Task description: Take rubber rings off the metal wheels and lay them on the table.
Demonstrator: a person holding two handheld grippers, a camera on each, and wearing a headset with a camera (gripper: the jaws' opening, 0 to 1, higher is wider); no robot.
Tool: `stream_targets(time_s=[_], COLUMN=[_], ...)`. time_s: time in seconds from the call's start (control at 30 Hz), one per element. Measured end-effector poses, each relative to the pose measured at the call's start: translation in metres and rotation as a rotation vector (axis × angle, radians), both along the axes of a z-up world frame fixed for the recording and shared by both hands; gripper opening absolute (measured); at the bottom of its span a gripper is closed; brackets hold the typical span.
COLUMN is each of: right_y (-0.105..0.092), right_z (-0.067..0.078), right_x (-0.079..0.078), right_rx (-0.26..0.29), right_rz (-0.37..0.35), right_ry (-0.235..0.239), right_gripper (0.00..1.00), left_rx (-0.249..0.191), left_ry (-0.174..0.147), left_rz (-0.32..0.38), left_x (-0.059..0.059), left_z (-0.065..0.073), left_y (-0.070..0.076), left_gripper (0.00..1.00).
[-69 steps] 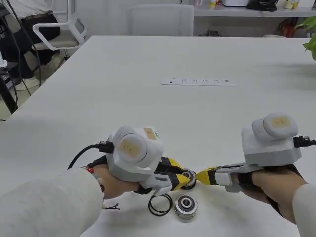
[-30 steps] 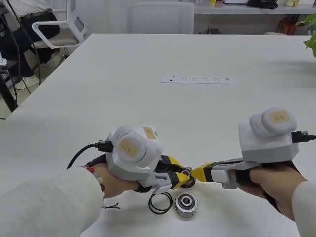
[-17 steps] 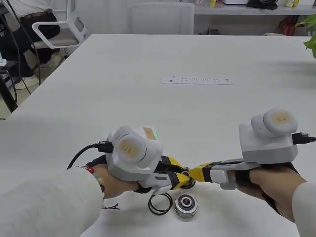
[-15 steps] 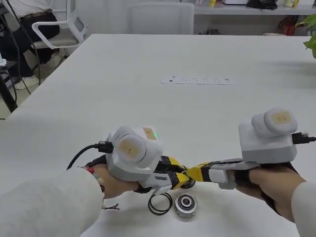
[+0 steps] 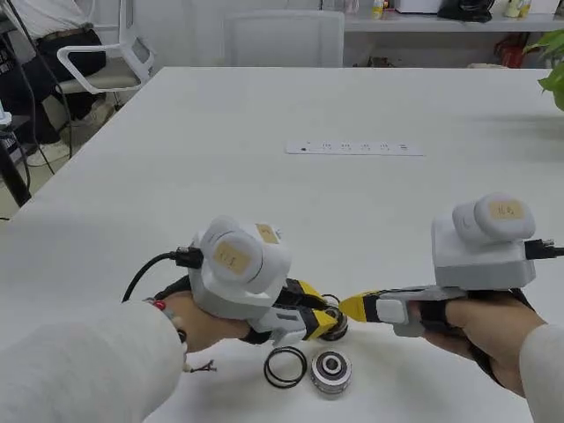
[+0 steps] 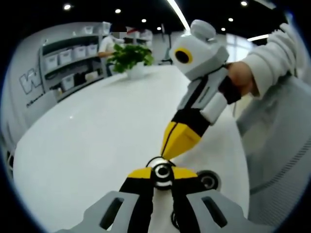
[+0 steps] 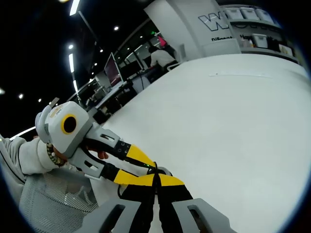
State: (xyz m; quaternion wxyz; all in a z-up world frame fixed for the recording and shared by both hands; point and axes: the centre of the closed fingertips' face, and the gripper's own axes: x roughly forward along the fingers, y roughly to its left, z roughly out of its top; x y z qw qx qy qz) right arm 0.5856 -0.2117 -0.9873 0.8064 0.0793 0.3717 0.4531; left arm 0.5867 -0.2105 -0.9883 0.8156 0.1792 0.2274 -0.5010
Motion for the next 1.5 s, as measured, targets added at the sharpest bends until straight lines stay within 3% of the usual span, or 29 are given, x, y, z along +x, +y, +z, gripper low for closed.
stream_targets(time_s=[0.1,0.2,0.43,0.53,0.63,0.83,0.93,1.03,1.17,1.23,1.33,1.5], right_y=[0.0,0.0,0.0,0.002,0.006,0.018,0.025,0.032,0.039,0.043,0.047,0.052], right_z=[0.005,0.009,0.022,0.028,0.034,0.046,0.049,0.048,0.047,0.047,0.045,0.037], right_x=[0.003,0.004,0.009,0.009,0.007,-0.003,-0.009,-0.017,-0.026,-0.03,-0.036,-0.045], right_rx=[0.017,0.03,0.069,0.093,0.112,0.161,0.173,0.169,0.165,0.169,0.168,0.151], right_rz=[-0.008,-0.016,-0.037,-0.04,-0.038,-0.008,0.014,0.041,0.083,0.101,0.124,0.163], right_ry=[-0.008,-0.011,-0.021,-0.026,-0.024,-0.015,-0.011,0.001,0.008,0.018,0.032,0.057], right_gripper=[0.0,0.0,0.0,0.0,0.0,0.0,0.0,0.0,0.0,0.0,0.0,0.0], left_rx=[-0.039,-0.074,-0.049,-0.064,-0.051,-0.059,-0.076,-0.077,-0.077,-0.089,-0.072,-0.08], left_ry=[-0.009,-0.039,-0.072,-0.089,-0.121,-0.172,-0.199,-0.21,-0.199,-0.171,-0.132,-0.08], left_rz=[0.01,0.002,-0.017,-0.034,-0.049,-0.039,0.014,0.061,0.153,0.199,0.241,0.269], left_x=[0.003,0.004,-0.001,-0.011,-0.021,-0.045,-0.056,-0.066,-0.082,-0.089,-0.098,-0.11], left_z=[0.021,0.04,0.069,0.09,0.105,0.134,0.147,0.149,0.139,0.129,0.11,0.088], left_y=[-0.003,-0.005,0.005,0.011,0.019,0.047,0.068,0.087,0.111,0.12,0.13,0.13], left_gripper=[0.17,0.3,0.47,0.54,0.59,0.62,0.64,0.66,0.68,0.69,0.71,0.73])
